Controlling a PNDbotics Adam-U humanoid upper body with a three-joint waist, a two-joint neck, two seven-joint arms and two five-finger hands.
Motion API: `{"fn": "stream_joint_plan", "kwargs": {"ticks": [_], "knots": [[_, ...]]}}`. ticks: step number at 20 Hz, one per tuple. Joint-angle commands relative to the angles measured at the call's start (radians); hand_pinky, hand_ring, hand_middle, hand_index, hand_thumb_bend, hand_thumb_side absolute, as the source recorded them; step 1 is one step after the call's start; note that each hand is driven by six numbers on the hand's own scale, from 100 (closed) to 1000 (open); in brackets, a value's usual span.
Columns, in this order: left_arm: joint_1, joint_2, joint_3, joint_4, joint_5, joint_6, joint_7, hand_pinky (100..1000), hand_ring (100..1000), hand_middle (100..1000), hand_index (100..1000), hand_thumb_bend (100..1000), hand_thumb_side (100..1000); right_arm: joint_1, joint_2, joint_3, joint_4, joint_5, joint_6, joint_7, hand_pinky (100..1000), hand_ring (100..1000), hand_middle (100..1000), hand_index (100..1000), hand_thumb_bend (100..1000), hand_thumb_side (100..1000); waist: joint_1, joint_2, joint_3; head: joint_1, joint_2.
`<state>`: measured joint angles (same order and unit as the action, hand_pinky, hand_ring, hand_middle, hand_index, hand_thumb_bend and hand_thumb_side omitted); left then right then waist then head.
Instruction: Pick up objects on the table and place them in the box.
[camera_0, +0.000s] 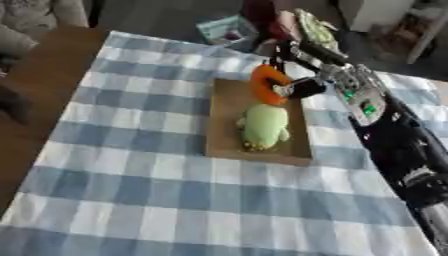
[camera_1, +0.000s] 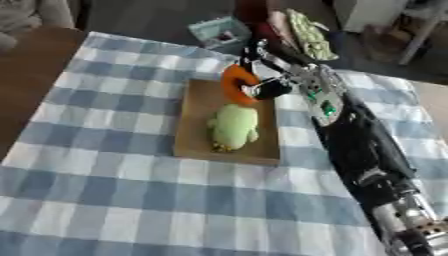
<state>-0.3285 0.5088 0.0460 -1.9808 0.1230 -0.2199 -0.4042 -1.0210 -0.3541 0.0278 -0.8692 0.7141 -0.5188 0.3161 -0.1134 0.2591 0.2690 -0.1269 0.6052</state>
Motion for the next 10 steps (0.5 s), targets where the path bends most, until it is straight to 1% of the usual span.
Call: {"fn": "stream_joint_plan", "kwargs": {"ticks": [1,2,3,4,7,8,9,10], "knots": [[-0.018,0.008,0.001,-0.019,0.004,-0.001,-0.005,739,563,577,731,100,723,-0.019,0.004,0.000,0.000,0.027,-0.004,-0.001,803,773,583,393,100,176,0.006,-0.015,0.004,-0.006,-0.015],[-0.018,0.007,0.002,-0.019,0.005,0.000,-0.005,739,562,576,731,100,732,-0.017,0.009,0.002,0.004,0.036,-0.005,0.000,803,774,587,400,100,225,0.006,-0.015,0.007,-0.007,-0.016],[-0.019,0.007,0.002,-0.019,0.005,0.001,-0.005,739,562,577,731,100,735,-0.015,0.014,0.003,0.007,0.045,-0.006,0.001,803,775,589,408,100,241,0.006,-0.015,0.008,-0.008,-0.016],[-0.019,0.006,0.002,-0.019,0.005,0.002,-0.004,740,562,576,731,100,742,-0.012,0.020,0.006,0.010,0.055,-0.007,0.002,805,782,600,429,100,295,0.005,-0.015,0.010,-0.010,-0.017],[-0.020,0.006,0.003,-0.019,0.006,0.003,-0.003,740,563,576,731,100,744,-0.007,0.031,0.017,0.018,0.093,-0.014,0.021,811,796,622,509,100,373,0.006,-0.014,0.013,-0.010,-0.019],[-0.021,0.007,0.003,-0.019,0.007,0.003,-0.002,740,562,576,731,100,748,-0.006,0.034,0.020,0.021,0.103,-0.017,0.031,817,807,643,614,100,452,0.006,-0.014,0.013,-0.011,-0.020],[-0.021,0.007,0.004,-0.019,0.008,0.004,-0.001,740,562,576,731,100,749,-0.006,0.035,0.022,0.022,0.111,-0.020,0.041,818,808,645,625,100,460,0.005,-0.014,0.013,-0.010,-0.020],[-0.021,0.007,0.004,-0.019,0.008,0.005,-0.001,741,562,576,731,100,752,-0.006,0.035,0.024,0.021,0.116,-0.024,0.049,820,815,666,696,100,508,0.005,-0.014,0.013,-0.010,-0.021]]}}
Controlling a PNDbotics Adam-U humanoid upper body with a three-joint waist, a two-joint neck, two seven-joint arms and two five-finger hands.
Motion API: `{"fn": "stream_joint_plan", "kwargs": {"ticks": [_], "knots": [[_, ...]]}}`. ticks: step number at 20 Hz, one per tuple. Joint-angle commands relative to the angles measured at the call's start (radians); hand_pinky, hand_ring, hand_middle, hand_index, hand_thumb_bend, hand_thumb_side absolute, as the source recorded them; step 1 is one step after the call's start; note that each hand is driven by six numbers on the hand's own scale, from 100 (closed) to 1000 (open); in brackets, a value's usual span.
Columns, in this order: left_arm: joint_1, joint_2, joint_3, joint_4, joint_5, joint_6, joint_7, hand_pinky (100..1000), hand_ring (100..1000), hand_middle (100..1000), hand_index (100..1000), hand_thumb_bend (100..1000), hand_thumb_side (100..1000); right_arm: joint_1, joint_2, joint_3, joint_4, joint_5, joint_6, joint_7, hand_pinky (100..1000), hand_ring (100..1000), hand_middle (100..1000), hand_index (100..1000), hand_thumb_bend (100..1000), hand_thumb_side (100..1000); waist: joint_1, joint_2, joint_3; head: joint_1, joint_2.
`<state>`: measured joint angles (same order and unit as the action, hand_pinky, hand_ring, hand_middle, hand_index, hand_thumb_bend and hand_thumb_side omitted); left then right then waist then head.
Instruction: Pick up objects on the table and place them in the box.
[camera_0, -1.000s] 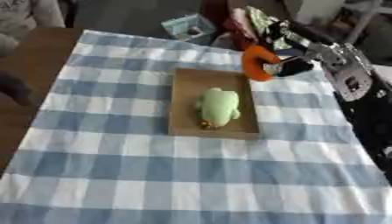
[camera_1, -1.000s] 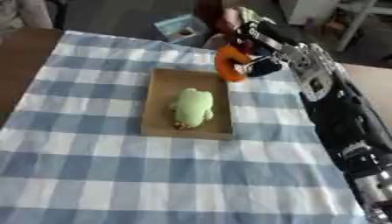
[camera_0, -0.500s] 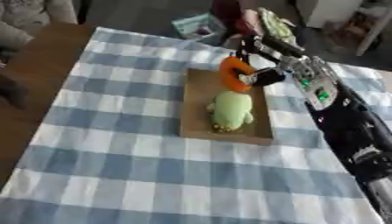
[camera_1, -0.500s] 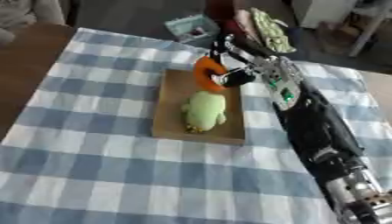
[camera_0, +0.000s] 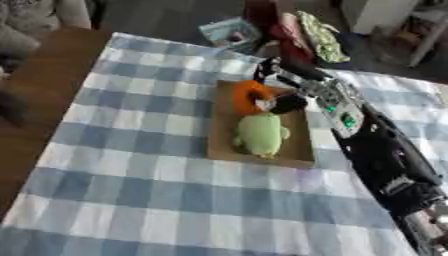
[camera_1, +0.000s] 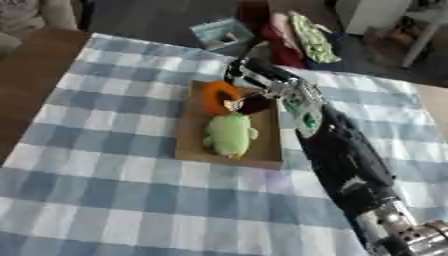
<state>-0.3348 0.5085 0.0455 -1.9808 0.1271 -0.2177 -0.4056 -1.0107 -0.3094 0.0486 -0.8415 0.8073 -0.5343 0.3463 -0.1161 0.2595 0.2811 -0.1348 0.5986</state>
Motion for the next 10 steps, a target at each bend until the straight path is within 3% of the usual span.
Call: {"fn": "stream_joint_plan", "kwargs": {"ticks": [1,6,10], "knots": [[-0.015,0.007,0.005,-0.019,0.004,0.003,0.001,741,563,576,731,100,753,-0.016,-0.011,0.005,-0.009,0.027,-0.013,0.026,821,819,681,730,100,527,0.008,-0.015,0.001,-0.002,-0.015],[-0.015,0.008,0.008,-0.019,0.005,0.009,0.004,742,563,576,731,100,760,-0.018,-0.031,0.011,-0.044,0.018,-0.033,0.037,835,851,791,880,100,663,0.008,-0.015,-0.011,0.000,-0.017],[-0.004,0.009,0.013,-0.019,0.002,0.013,0.008,742,562,576,730,100,766,-0.016,-0.064,0.016,-0.090,-0.034,-0.047,0.028,843,864,823,886,100,604,0.015,-0.020,-0.031,0.007,-0.014]]}}
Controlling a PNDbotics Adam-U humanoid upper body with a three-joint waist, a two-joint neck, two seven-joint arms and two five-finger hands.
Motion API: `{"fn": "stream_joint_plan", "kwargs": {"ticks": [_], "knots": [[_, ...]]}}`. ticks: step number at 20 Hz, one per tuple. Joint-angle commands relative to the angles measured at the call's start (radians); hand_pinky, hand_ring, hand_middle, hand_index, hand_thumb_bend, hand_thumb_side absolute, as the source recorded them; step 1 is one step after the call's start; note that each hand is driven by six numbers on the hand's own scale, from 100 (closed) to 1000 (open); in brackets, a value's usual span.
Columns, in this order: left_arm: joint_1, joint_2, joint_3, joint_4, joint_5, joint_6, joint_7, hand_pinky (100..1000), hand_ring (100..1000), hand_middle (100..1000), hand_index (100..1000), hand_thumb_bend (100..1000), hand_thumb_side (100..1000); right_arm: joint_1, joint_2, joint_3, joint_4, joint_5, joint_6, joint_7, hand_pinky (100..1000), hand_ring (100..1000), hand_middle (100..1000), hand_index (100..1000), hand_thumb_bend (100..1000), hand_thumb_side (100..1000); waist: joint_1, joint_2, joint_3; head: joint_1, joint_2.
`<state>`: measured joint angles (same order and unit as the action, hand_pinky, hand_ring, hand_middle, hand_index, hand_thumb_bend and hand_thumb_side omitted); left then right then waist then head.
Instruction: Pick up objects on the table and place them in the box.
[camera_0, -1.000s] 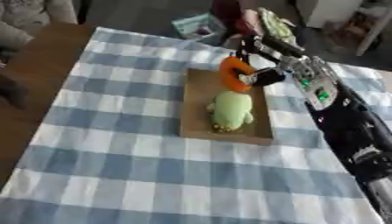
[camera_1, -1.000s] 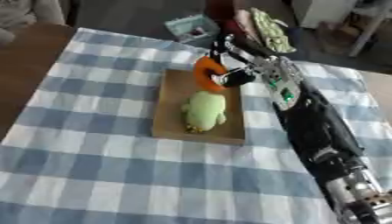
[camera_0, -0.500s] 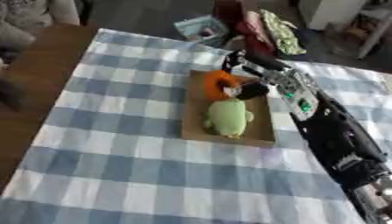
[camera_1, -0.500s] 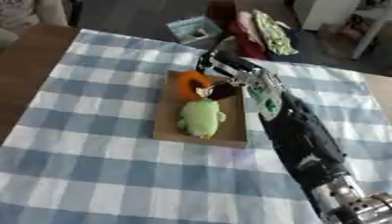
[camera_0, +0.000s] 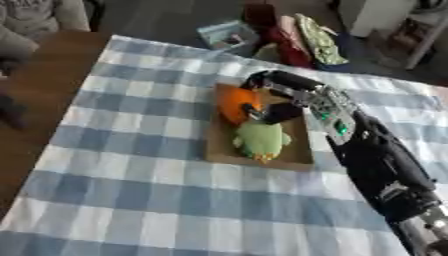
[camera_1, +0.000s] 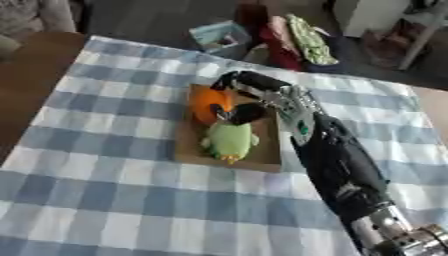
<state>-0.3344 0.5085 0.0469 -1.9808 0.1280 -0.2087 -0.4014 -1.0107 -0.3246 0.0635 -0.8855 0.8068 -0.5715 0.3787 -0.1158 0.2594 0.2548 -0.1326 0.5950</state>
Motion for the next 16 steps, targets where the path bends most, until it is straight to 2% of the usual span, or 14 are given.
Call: {"fn": "stream_joint_plan", "kwargs": {"ticks": [1,6,9,13,16], "knots": [[-0.001,0.009,0.014,-0.019,0.000,0.006,0.005,743,562,575,730,100,769,-0.014,-0.059,0.002,-0.061,-0.052,-0.012,-0.007,843,865,823,885,100,590,0.016,-0.022,-0.011,0.008,-0.009],[0.025,0.009,0.026,-0.019,-0.008,0.015,0.011,743,562,575,729,100,777,0.013,-0.125,0.017,-0.146,-0.191,-0.017,-0.012,848,869,819,899,100,461,0.030,-0.030,-0.053,0.024,-0.003],[0.039,0.007,0.038,-0.019,-0.014,0.022,0.024,744,562,575,728,100,779,0.053,-0.177,0.019,-0.221,-0.324,-0.007,-0.024,847,864,806,901,100,402,0.042,-0.033,-0.089,0.037,0.001],[0.059,0.006,0.054,-0.018,-0.021,0.033,0.040,744,560,574,726,100,787,0.142,-0.248,0.007,-0.345,-0.522,0.043,-0.070,837,845,778,898,100,337,0.054,-0.035,-0.127,0.054,0.006],[0.072,0.003,0.067,-0.015,-0.027,0.042,0.050,744,559,573,725,100,791,0.230,-0.288,-0.018,-0.459,-0.634,0.096,-0.120,828,828,758,889,100,293,0.061,-0.036,-0.157,0.066,0.014]]}}
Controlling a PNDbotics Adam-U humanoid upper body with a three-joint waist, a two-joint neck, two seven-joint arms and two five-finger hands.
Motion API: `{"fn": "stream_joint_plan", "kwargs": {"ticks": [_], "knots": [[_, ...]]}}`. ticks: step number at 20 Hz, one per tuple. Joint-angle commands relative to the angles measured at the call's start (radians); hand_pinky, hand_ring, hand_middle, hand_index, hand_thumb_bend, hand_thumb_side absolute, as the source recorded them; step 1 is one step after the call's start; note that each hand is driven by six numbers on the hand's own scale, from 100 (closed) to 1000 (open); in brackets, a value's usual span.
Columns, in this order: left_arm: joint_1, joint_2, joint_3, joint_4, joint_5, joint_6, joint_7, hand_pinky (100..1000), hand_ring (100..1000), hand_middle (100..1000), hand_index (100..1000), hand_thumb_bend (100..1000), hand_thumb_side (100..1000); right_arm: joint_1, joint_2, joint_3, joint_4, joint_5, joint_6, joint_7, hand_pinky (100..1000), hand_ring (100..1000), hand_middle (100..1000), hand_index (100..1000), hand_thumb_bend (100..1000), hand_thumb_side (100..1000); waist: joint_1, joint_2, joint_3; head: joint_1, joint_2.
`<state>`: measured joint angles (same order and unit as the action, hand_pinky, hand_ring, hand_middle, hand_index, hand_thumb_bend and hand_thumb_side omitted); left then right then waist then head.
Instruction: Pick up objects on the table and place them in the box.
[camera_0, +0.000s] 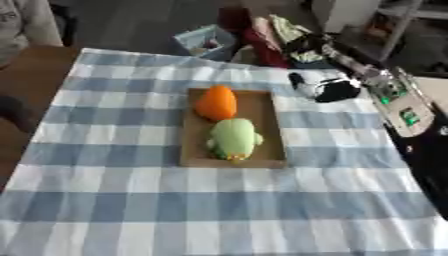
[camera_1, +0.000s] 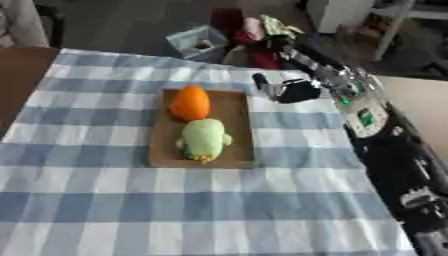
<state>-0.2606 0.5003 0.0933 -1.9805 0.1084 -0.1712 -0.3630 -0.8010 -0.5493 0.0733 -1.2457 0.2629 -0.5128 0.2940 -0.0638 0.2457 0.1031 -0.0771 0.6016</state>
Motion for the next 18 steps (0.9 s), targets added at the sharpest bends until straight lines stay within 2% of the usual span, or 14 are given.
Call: {"fn": "stream_joint_plan", "kwargs": {"ticks": [1,5,9,15,18], "knots": [[0.003,0.011,0.025,-0.014,-0.010,0.006,0.015,744,560,573,724,100,791,0.054,-0.071,-0.040,-0.139,-0.123,0.058,-0.053,827,824,753,884,100,294,0.010,-0.022,-0.012,0.017,0.010],[0.017,0.008,0.039,-0.012,-0.022,0.006,0.025,745,561,573,724,100,794,0.171,-0.079,-0.082,-0.279,-0.214,0.125,-0.098,825,818,742,878,100,317,0.014,-0.020,-0.042,0.039,0.027],[0.032,0.002,0.047,-0.011,-0.035,0.003,0.029,747,561,573,724,100,799,0.267,-0.065,-0.112,-0.376,-0.252,0.161,-0.119,826,818,738,877,100,362,0.020,-0.018,-0.068,0.056,0.056],[0.057,-0.014,0.051,-0.008,-0.045,-0.007,0.020,752,562,576,726,100,814,0.359,-0.020,-0.143,-0.443,-0.270,0.190,-0.139,829,817,733,874,100,438,0.022,-0.010,-0.088,0.078,0.088],[0.069,-0.020,0.055,-0.006,-0.035,-0.016,0.017,751,561,575,725,100,813,0.385,-0.004,-0.150,-0.457,-0.277,0.197,-0.145,828,814,728,872,100,463,0.025,-0.007,-0.091,0.086,0.093]]}}
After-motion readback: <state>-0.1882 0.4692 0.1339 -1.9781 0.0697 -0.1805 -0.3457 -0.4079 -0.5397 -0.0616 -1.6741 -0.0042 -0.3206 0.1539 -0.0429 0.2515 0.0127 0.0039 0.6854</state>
